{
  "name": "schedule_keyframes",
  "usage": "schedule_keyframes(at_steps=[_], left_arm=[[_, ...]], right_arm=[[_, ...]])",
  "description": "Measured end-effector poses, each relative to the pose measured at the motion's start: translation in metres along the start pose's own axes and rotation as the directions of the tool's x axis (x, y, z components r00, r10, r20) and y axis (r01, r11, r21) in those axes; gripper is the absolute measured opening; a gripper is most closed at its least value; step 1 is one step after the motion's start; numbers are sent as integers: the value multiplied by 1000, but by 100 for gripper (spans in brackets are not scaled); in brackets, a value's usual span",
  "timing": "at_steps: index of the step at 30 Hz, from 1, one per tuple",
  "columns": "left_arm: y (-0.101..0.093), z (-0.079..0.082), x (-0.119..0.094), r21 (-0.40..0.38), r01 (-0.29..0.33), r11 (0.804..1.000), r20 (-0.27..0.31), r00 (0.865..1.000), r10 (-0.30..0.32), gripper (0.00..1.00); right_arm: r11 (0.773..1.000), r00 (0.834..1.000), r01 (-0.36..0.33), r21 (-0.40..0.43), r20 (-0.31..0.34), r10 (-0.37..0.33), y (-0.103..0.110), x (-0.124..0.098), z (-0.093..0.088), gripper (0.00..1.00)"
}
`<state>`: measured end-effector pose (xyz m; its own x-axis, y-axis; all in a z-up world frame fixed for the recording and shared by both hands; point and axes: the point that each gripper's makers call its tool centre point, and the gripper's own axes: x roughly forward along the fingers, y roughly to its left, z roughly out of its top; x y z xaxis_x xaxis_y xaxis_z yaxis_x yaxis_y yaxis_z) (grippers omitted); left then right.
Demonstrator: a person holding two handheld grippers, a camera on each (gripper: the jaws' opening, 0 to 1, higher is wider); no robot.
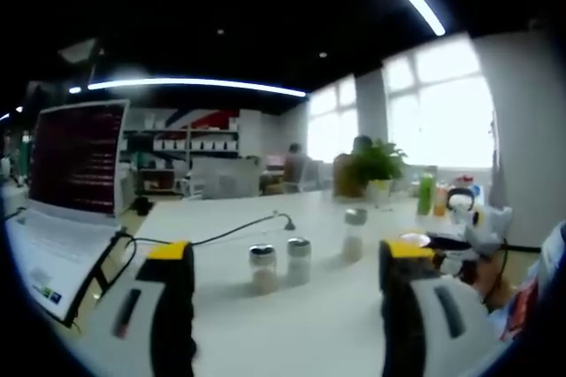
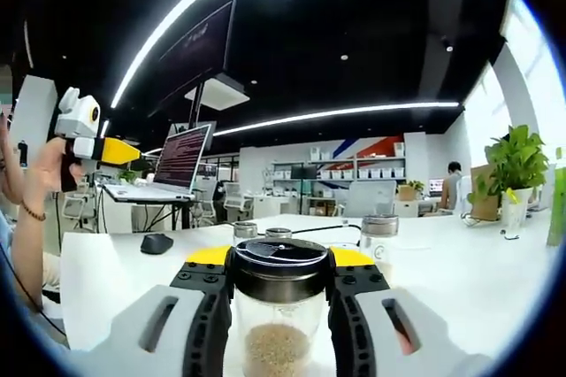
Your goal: Rotate the seasoning bottle until the label or dispensing opening points toward the visible target arrow and the bottle remains upright within the marked orientation range
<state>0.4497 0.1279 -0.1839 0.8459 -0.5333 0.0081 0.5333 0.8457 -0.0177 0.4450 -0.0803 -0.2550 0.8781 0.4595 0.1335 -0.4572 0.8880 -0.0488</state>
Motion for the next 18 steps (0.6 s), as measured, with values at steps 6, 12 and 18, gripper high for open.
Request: schedule_keyframes(at_steps=[6, 12, 18], left_arm=[[2, -4, 2, -11, 0, 1000, -12, 1000, 0, 91], [3, -1, -1, -9, -9, 1000, 1, 1000, 9, 91], [6, -2, -1, -14, -14, 1000, -4, 1000, 14, 91]], right_arm=[[1000, 1000, 9, -3, 3, -9, 0, 1, 0, 40], [1000, 1000, 10, -9, 0, -10, 0, 1, 0, 41], [998, 1000, -8, -58, -22, 7, 1, 0, -2, 43]])
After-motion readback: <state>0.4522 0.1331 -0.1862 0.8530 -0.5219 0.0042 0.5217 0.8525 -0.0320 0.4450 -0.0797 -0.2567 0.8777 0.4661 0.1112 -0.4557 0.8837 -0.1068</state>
